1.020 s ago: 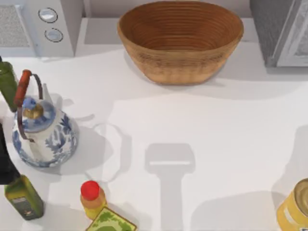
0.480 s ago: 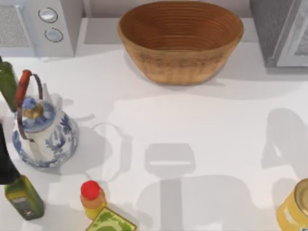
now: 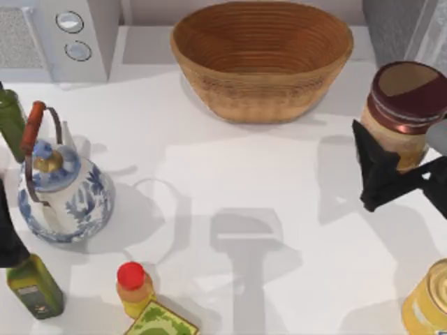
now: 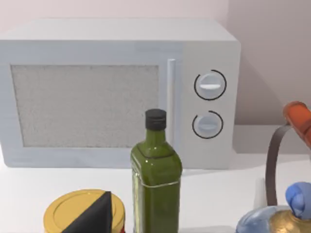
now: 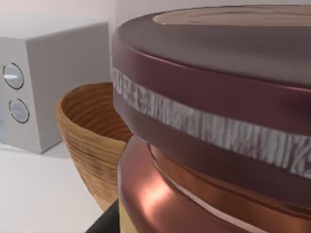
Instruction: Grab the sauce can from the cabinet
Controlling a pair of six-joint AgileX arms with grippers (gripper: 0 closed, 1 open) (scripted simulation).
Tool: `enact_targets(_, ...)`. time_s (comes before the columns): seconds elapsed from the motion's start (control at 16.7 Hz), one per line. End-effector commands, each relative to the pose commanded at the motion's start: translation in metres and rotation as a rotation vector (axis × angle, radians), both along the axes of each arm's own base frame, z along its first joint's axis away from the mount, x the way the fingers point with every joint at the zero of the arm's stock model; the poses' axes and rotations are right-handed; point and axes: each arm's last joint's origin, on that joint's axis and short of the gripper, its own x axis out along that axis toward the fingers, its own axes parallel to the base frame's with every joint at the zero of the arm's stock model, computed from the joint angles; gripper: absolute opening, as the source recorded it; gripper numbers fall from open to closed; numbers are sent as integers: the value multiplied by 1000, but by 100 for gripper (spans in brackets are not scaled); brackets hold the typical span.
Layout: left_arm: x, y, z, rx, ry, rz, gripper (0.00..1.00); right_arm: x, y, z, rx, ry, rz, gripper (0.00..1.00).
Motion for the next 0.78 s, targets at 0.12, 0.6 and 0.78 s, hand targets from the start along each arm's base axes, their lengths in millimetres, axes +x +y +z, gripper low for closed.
enact_targets(0.12, 0, 0, 0, 0, 0, 0, 100, 10, 21, -13, 1, 2, 64, 0)
enact_targets(0.6, 0, 0, 0, 0, 0, 0, 100, 19, 86, -76, 6, 3, 261, 0)
enact_targets(0.78, 0, 0, 0, 0, 0, 0, 100, 16, 95, -90, 6, 5, 296, 0)
